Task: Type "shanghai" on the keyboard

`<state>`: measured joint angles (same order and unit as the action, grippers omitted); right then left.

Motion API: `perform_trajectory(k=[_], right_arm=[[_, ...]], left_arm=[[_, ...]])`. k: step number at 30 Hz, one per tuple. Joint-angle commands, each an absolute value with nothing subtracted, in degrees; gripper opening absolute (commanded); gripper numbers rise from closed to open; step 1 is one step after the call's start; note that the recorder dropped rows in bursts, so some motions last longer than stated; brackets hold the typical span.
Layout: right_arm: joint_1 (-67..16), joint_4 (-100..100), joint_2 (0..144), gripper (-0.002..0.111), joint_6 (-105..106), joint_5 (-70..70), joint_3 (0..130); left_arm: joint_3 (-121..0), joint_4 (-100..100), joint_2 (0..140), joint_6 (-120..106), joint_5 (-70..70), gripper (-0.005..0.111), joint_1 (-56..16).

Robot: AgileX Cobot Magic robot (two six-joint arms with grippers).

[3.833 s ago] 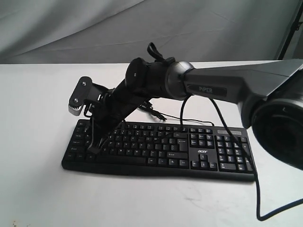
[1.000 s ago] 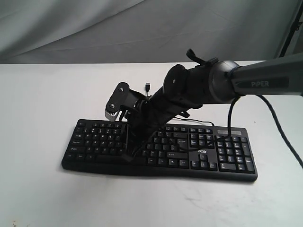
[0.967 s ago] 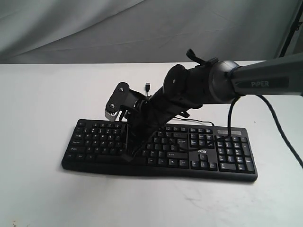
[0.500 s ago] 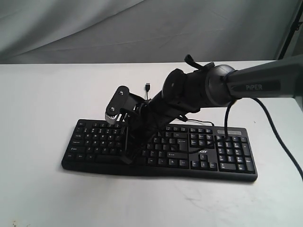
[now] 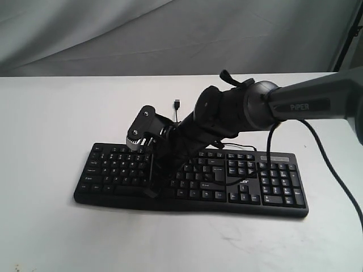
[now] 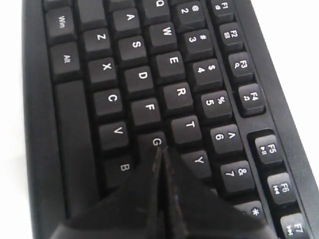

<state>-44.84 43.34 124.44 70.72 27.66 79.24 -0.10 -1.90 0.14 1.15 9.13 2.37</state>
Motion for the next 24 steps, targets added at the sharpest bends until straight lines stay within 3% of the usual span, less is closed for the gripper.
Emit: perform_trajectory(k=[1, 8, 18, 24], right_arm=[[-44.70, 43.39, 124.24, 0.000, 71.53, 27.63, 79.44], [-46.66, 43.25, 123.12, 0.000, 71.65, 27.73, 82.85], [-51.48, 36.24, 133.67, 0.000, 61.74, 32.82, 100.68], [-51.48, 35.11, 135.72, 0.000, 60.40, 35.29, 104.10]], left_arm=[[0.00, -1.90, 0.00, 1.31, 8.79, 0.000, 2.00], [0.00, -1.90, 0.00, 1.31, 8.79, 0.000, 2.00], [0.00, -1.90, 0.00, 1.31, 8.79, 0.000, 2.00], [0.00, -1.90, 0.00, 1.31, 8.79, 0.000, 2.00]])
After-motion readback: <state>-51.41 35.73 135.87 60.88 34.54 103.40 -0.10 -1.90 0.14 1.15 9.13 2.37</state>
